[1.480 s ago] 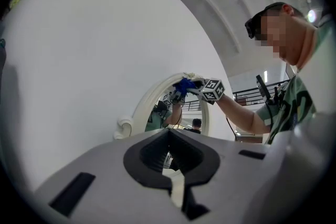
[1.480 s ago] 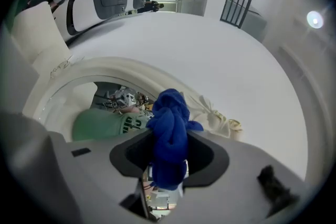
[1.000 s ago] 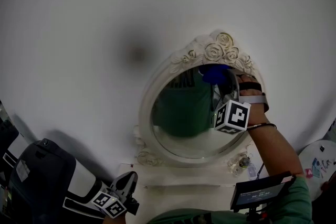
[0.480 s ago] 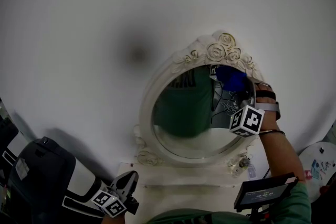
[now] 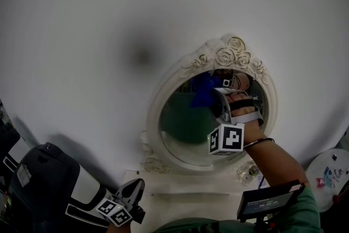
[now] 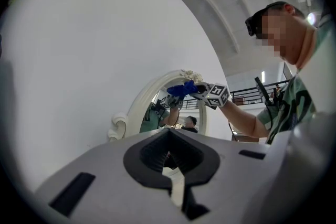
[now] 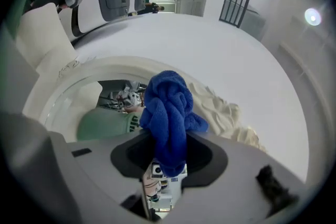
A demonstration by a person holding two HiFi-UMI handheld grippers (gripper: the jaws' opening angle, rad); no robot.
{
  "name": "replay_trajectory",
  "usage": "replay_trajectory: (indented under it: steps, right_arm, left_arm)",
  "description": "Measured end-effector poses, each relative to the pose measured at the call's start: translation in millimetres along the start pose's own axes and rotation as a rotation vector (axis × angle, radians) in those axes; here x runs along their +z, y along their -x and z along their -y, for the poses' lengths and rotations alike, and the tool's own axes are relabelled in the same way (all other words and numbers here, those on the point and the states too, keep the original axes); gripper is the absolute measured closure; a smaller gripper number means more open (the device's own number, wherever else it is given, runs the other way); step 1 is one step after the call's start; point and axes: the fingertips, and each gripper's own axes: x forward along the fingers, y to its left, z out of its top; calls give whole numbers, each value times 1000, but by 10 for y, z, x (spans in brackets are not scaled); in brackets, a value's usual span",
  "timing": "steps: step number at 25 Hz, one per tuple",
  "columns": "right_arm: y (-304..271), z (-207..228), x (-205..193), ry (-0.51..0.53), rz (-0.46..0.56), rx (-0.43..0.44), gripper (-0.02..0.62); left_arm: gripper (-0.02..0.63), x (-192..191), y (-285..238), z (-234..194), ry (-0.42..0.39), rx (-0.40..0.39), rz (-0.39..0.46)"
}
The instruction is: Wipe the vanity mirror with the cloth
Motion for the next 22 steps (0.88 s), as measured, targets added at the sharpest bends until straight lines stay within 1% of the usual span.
replay_trajectory:
  steps: [2,5,8,11,14,17,19,22]
  right_arm:
    - [-83,-43,266,27,26,7,451]
    - [-201,-105,534,63,52,19,451]
    - [-304,-153,702,87,75,26,451]
    - [-410,-204,751,119,71,20,451]
    - [-474,-249,652,117,43,24,453]
    - [-405,-233,451,101,10,31,454]
    - [-323,-204,207,95,-24,31,454]
    - [-186,-174,-328,88,-98,28,460]
  left_arm:
    - [597,15,44,0,0,3,7]
    - [597,32,131,-30,3,16,18]
    - [597,31,190,-73,9,36,23]
    - [597,29,223,-100,10,48,27]
    - [597,25,211,-103,11,47,26]
    - [597,17,166,-71,9,30,20]
    - [597,18,123,-40,8,18,15]
    - [597,11,41,-7,5,3,6]
